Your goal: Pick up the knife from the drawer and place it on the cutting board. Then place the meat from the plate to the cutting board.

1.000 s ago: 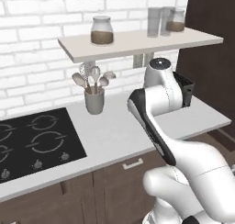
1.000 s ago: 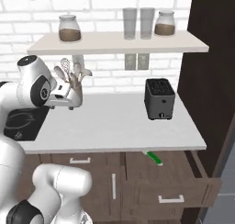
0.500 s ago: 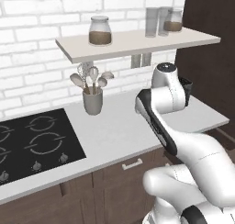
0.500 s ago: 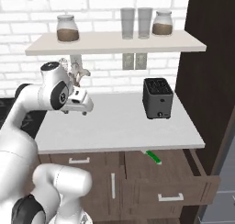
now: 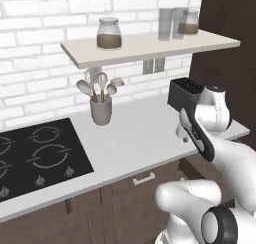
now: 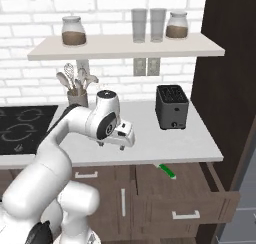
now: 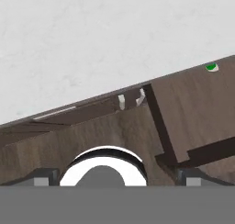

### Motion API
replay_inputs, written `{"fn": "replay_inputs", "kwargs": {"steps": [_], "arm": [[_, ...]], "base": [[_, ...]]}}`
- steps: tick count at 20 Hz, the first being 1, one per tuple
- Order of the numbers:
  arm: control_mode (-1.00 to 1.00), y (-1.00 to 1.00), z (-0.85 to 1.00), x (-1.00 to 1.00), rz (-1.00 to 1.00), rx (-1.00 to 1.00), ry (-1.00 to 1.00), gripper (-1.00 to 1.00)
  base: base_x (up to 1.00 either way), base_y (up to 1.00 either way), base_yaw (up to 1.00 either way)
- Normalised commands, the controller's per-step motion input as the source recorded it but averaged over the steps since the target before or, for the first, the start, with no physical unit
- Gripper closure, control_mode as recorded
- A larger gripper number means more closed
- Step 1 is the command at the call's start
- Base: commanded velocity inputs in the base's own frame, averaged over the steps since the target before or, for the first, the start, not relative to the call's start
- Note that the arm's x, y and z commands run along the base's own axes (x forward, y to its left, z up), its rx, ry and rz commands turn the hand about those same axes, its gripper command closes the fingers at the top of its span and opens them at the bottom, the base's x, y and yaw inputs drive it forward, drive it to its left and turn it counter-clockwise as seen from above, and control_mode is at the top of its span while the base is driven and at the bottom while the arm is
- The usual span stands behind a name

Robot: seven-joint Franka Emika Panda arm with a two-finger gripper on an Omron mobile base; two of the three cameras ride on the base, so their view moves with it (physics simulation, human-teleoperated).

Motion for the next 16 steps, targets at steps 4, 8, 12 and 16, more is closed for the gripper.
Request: {"fn": "replay_inputs", "kwargs": {"steps": [4,8,12,16], "arm": [[-1.0,-0.76,-0.18,-0.98,-0.04,0.04,0.0,-1.0],[-1.0,-0.69,-0.32,-0.21,0.0,0.0,0.02,-1.0],[-1.0,-0.69,-0.29,0.48,0.01,0.06,0.1,-1.0],[-1.0,-0.87,-0.32,0.25,0.06,0.07,0.02,-1.0]], "base": [[0.0,0.0,0.0],[0.0,0.0,0.0],[0.0,0.0,0.0],[0.0,0.0,0.0]]}}
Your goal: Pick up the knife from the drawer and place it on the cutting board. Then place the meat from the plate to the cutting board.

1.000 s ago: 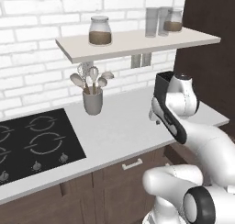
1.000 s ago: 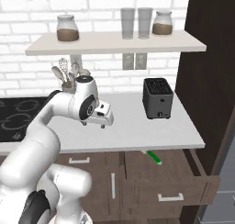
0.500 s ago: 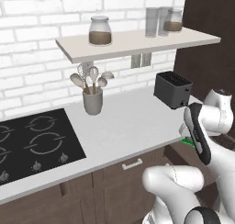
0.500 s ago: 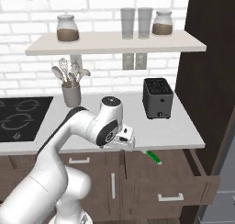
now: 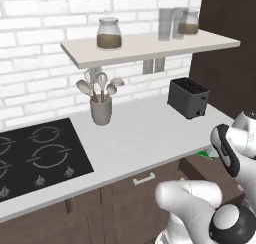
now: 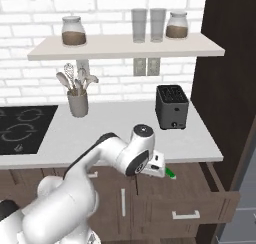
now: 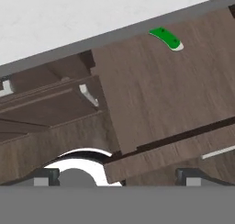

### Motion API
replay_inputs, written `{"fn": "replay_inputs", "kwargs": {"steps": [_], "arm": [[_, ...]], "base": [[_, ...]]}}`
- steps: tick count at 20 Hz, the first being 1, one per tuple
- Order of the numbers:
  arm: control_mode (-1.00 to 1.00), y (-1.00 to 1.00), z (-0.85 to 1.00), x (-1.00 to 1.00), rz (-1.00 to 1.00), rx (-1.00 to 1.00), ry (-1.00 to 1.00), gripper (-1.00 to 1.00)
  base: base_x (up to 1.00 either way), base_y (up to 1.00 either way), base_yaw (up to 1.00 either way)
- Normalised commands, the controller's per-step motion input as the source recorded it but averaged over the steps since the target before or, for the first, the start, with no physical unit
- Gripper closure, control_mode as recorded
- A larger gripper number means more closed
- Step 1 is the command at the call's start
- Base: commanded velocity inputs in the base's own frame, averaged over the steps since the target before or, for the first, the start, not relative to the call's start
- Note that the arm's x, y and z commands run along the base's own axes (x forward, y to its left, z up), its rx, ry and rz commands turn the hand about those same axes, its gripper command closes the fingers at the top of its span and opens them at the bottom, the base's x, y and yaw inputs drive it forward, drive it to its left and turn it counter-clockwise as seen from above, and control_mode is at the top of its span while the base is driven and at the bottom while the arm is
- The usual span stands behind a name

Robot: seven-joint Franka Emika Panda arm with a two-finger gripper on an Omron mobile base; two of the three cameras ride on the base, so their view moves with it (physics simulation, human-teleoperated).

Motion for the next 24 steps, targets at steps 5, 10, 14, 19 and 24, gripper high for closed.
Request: {"fn": "replay_inputs", "kwargs": {"steps": [5,10,14,19,24], "arm": [[-1.0,-0.58,-0.57,0.12,0.04,0.02,0.08,-1.0],[-1.0,-0.17,-0.51,0.53,0.02,0.01,0.13,-1.0],[-1.0,-0.16,-0.52,0.38,0.03,0.0,0.11,-1.0],[-1.0,-0.24,-0.51,0.01,0.01,0.0,0.02,-1.0],[-1.0,-0.23,-0.52,-0.35,0.02,0.0,0.0,-1.0]], "base": [[0.0,0.0,0.0],[0.0,0.0,0.0],[0.0,0.0,0.0],[0.0,0.0,0.0],[0.0,0.0,0.0]]}}
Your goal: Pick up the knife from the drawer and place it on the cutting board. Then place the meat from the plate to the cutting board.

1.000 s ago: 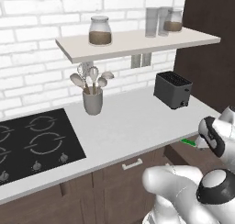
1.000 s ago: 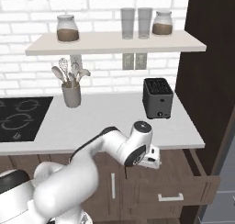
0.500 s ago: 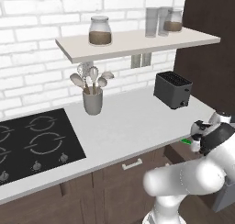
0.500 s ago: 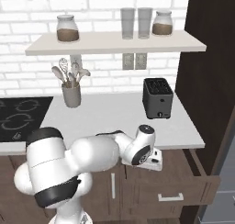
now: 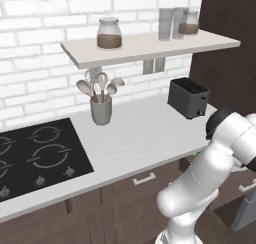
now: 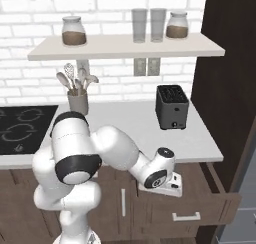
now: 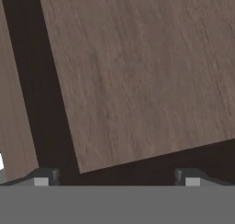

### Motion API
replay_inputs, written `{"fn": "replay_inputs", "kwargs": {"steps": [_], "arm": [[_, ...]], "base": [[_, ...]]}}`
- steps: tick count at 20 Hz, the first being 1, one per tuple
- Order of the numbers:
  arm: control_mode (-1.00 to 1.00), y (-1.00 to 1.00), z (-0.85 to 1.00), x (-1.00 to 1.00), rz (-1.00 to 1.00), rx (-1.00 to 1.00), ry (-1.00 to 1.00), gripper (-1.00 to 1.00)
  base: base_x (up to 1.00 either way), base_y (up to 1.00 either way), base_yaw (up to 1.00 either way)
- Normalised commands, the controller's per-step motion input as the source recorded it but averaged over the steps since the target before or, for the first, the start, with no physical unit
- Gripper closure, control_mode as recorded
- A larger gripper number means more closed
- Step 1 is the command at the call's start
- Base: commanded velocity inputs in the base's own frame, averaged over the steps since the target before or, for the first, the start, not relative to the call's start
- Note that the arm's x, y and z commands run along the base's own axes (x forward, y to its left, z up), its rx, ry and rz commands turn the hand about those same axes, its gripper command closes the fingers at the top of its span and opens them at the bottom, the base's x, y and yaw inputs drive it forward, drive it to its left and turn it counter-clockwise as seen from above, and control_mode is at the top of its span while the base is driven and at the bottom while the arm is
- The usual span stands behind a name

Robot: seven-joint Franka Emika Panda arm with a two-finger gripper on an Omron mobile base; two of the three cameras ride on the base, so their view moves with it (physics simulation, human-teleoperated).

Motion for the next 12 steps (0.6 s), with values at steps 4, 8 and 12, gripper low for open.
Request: {"fn": "replay_inputs", "kwargs": {"steps": [4,8,12], "arm": [[-1.0,-0.36,-0.17,-0.87,0.01,0.02,0.0,-1.0],[-1.0,-0.36,0.0,-1.0,0.0,0.04,0.01,-1.0],[-1.0,-0.55,0.07,-1.0,0.0,0.07,0.0,-1.0]], "base": [[0.0,0.0,0.0],[0.0,0.0,0.0],[0.0,0.0,0.0]]}}
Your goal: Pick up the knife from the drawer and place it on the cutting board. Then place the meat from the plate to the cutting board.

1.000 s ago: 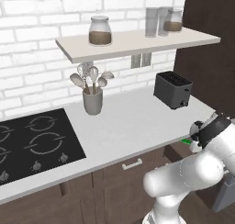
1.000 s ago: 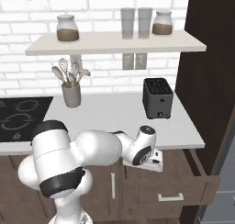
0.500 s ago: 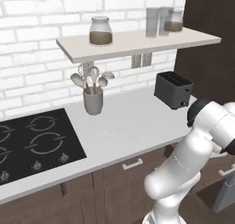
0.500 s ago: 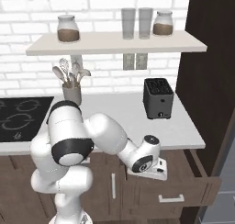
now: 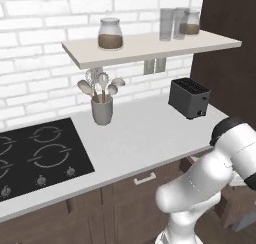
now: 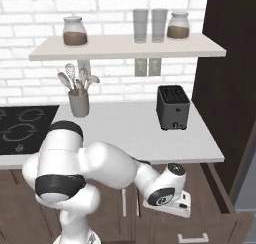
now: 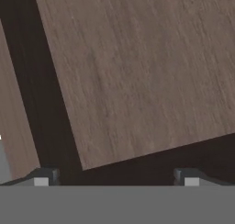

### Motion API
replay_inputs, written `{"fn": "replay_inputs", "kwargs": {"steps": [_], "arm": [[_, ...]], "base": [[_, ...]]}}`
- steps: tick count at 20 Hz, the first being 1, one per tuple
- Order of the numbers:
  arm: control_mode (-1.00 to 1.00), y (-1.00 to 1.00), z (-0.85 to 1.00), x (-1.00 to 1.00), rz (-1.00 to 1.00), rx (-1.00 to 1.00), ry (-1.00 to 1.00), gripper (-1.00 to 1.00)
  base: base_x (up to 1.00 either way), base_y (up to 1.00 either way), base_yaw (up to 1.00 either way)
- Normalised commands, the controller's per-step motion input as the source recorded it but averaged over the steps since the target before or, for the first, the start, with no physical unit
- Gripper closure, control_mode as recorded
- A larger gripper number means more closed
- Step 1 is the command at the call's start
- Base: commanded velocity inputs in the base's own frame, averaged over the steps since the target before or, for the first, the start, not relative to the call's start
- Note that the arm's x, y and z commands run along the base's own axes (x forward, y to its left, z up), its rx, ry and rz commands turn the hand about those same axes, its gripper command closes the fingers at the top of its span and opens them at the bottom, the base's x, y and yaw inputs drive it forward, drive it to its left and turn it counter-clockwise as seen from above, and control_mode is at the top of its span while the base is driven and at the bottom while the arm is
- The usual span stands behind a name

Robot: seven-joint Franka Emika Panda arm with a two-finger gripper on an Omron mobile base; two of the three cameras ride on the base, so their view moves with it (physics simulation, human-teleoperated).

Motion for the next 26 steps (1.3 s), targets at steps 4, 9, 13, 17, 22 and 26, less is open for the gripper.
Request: {"fn": "replay_inputs", "kwargs": {"steps": [4,9,13,17,22,26], "arm": [[-1.0,-0.57,0.02,-1.0,0.0,0.09,0.0,-1.0],[-1.0,-0.62,0.23,-1.0,-0.03,0.09,-0.01,-1.0],[-1.0,-0.07,0.96,0.01,-0.01,0.03,-0.01,-1.0],[-1.0,0.09,0.4,0.99,0.0,0.14,0.0,-1.0],[-1.0,0.19,0.06,0.87,0.05,0.03,-0.01,-1.0],[-1.0,0.04,0.06,0.43,0.17,-0.01,-0.01,-1.0]], "base": [[0.0,0.0,0.0],[0.0,0.0,0.0],[0.0,0.0,0.0],[0.0,0.0,0.0],[0.0,0.0,0.0],[0.0,0.0,0.0]]}}
